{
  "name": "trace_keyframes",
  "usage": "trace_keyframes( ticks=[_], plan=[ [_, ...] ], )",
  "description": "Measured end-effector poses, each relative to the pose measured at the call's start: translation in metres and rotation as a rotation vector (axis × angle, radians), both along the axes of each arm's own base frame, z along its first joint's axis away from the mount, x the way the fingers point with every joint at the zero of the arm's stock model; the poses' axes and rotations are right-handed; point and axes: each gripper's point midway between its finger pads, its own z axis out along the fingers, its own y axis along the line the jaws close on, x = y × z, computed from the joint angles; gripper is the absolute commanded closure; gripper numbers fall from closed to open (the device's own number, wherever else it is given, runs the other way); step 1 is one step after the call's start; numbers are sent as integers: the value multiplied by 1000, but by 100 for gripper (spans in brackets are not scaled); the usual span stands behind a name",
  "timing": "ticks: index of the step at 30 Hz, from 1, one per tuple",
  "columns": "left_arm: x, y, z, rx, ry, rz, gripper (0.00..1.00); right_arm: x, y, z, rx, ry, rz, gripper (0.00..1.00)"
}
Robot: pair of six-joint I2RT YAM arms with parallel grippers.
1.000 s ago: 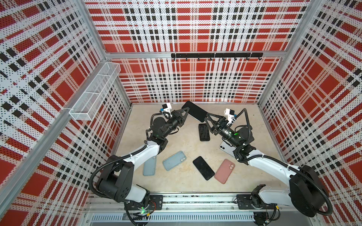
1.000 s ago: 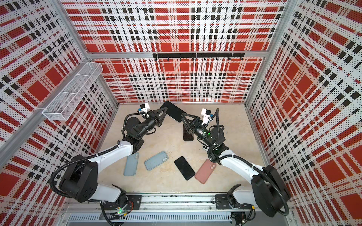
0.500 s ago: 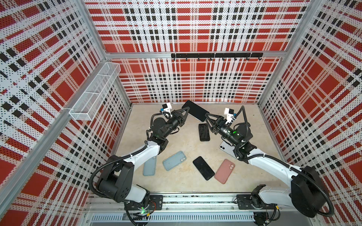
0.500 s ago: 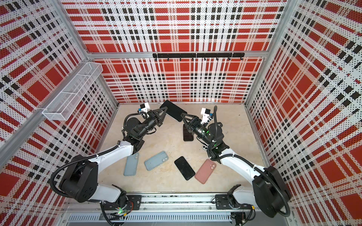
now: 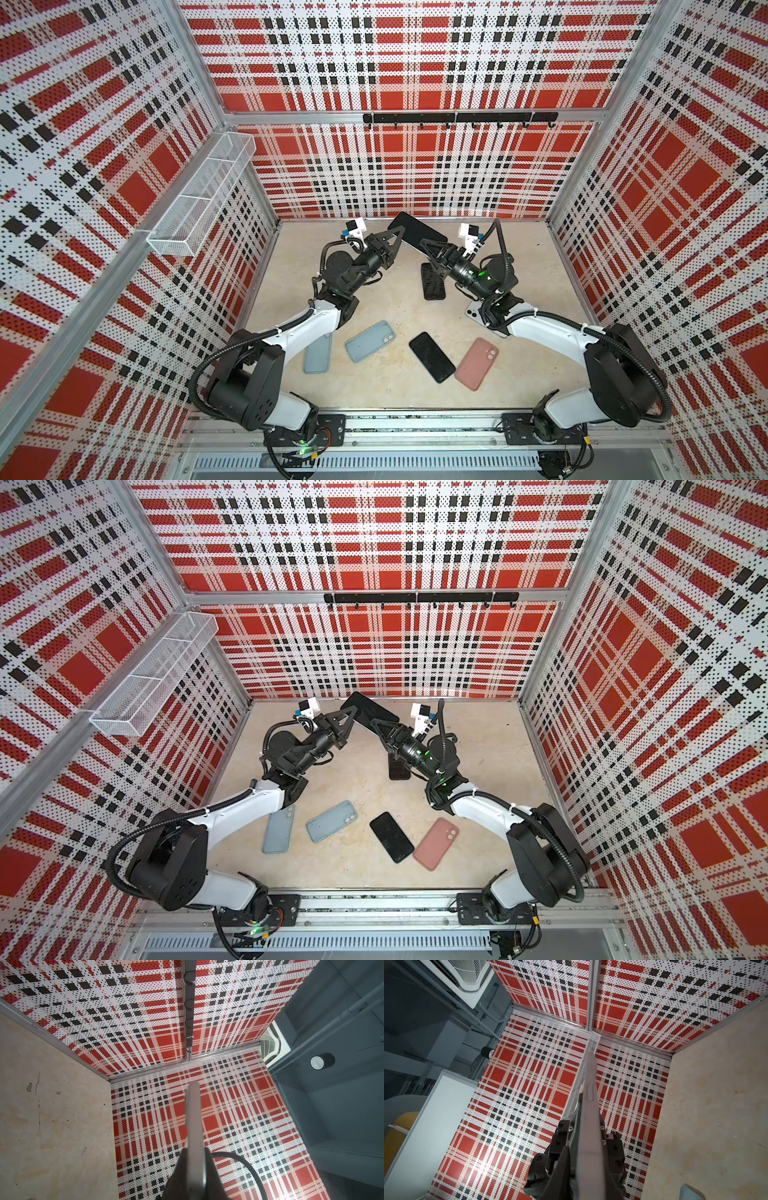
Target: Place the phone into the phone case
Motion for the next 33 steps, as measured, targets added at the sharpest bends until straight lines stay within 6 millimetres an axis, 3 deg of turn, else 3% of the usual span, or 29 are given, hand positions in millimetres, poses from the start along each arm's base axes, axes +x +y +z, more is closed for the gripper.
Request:
trace_keyframes(
  ticks=[3,7,12,13,20,27,30,33],
  plan=[
    [-1,0,2,1,-14,2,100,1,0,-2,-6,6,-2,98],
    [-1,0,2,3,-15,1,94,0,0,-1,-15,-4,-5,100],
    [-3,0,3,2,-17,-6,47,-3,-5,0,-47,-17,-20,100],
    [-4,2,3,4,-16,-4,43,-3,-8,1,-53,-19,-27,100],
    [-19,34,-9,212,28,49,43,-12,-48,4,-169,-31,-106,100],
    [-41,73,-2,797,101,200,46,-37,-104,-2,-404,-49,-211,100],
    [-57,82,-42,1035,182,148,45,-50,-122,-17,-522,-41,-237,100],
    [-75,87,-108,1214,351,20,44,-59,-135,-34,-620,-21,-243,100]
  ],
)
